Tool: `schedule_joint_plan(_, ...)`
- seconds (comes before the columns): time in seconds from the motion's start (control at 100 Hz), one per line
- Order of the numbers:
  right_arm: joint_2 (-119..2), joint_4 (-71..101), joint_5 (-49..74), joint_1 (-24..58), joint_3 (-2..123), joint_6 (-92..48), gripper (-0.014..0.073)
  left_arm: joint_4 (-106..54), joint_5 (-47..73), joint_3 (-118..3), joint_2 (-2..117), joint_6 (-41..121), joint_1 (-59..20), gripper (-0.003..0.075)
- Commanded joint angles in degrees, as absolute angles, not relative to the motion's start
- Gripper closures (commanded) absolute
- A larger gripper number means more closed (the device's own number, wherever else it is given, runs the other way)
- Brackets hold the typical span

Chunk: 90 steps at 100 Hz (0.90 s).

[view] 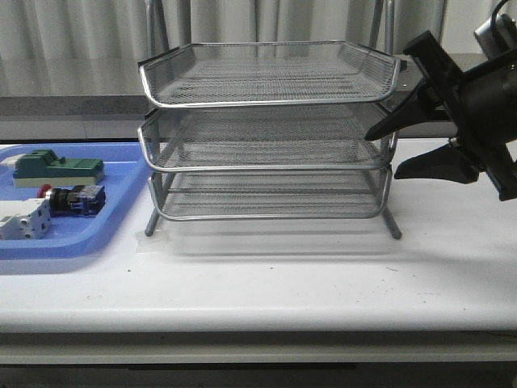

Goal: Place button on rack with both arms
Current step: 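Reach the right gripper to the middle wire tray's front rim and grasp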

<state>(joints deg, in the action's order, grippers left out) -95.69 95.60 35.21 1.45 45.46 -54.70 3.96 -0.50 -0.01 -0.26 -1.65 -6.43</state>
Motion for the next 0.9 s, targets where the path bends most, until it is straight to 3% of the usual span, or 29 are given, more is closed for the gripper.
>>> schedule_joint_plan(0.0, -95.55, 98.83, 39.48, 1.63, 48.44, -56.46, 0.018, 4.06, -5.12, 2.77, -2.2, -1.99, -6.26, 0.074)
schedule_joint_plan(0.26, -99.36, 98.96, 40.22, 4.22, 51.06, -56.59, 0.0204, 4.06, -5.12, 2.77, -2.2, -1.99, -6.26, 0.074)
schedule_joint_plan(0.62, -99.41, 98.44, 39.88, 4.64, 50.77, -56.59, 0.0581, 4.06, -5.12, 2.77, -2.2, -1.99, -6.26, 0.074)
schedule_joint_plan(0.89, -99.15, 96.3, 39.95, 4.64, 44.27, -58.15, 0.0591, 4.06, -5.12, 2.77, -2.2, -1.99, -6.26, 0.074)
